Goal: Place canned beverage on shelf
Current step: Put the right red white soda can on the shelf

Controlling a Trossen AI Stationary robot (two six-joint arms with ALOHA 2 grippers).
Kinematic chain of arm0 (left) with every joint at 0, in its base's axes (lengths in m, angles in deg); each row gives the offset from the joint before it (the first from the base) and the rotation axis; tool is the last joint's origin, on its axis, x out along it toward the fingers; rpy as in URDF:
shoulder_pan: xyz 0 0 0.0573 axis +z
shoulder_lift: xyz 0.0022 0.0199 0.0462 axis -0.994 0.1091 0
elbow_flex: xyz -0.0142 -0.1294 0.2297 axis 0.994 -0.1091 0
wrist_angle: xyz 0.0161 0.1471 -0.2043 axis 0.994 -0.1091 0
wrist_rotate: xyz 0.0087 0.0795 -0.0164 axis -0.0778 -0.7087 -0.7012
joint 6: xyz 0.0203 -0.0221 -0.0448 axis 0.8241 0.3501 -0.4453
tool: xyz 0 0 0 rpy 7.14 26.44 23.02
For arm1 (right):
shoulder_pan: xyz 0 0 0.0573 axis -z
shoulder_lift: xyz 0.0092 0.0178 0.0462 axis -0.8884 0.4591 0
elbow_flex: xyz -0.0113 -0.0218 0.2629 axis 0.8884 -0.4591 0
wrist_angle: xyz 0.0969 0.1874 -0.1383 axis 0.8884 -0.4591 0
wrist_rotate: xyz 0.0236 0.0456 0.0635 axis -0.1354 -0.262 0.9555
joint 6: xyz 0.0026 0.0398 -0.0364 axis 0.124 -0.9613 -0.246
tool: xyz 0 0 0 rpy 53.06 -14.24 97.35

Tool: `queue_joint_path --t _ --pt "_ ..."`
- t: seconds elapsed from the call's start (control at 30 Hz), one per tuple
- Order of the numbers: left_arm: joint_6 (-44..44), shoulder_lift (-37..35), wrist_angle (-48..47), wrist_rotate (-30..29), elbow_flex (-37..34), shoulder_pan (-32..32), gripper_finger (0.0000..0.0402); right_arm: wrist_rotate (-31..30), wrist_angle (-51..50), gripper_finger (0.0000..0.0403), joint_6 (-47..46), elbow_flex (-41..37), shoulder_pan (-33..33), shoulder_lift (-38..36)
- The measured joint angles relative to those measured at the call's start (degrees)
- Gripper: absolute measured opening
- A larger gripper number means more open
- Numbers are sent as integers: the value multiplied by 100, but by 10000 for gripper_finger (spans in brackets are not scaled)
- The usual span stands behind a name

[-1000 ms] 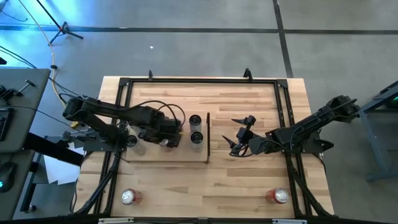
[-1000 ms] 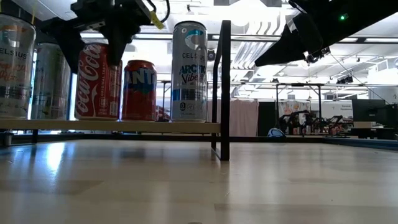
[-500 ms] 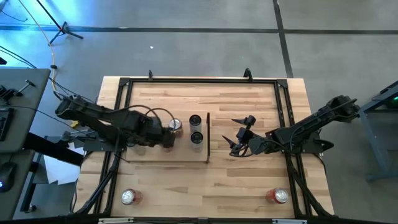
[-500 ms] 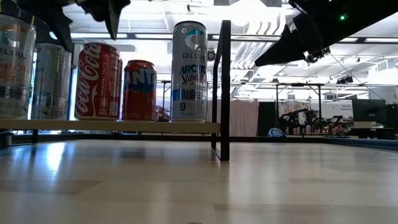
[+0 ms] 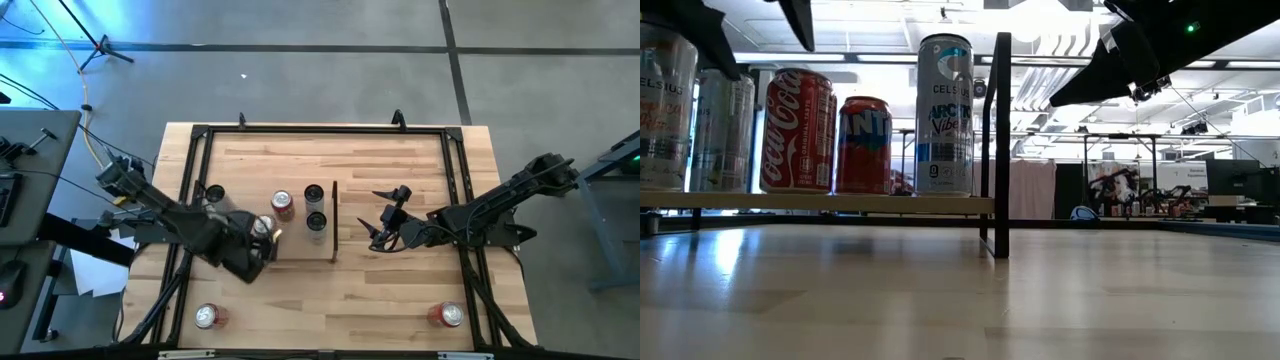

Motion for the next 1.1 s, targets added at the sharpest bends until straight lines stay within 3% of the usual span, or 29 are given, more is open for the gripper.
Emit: queue_joint_path --t 0.3,0.53,1.1 --pt "-462 825 105 -963 0 -615 347 0 0 393 1 0 0 0" --pt "-1381 1582 42 -1814 -2 -907 347 0 0 393 -1 0 0 0" --pt "-2747 2550 -675 -2213 -2 -950 347 0 0 393 -1 0 -2 0"
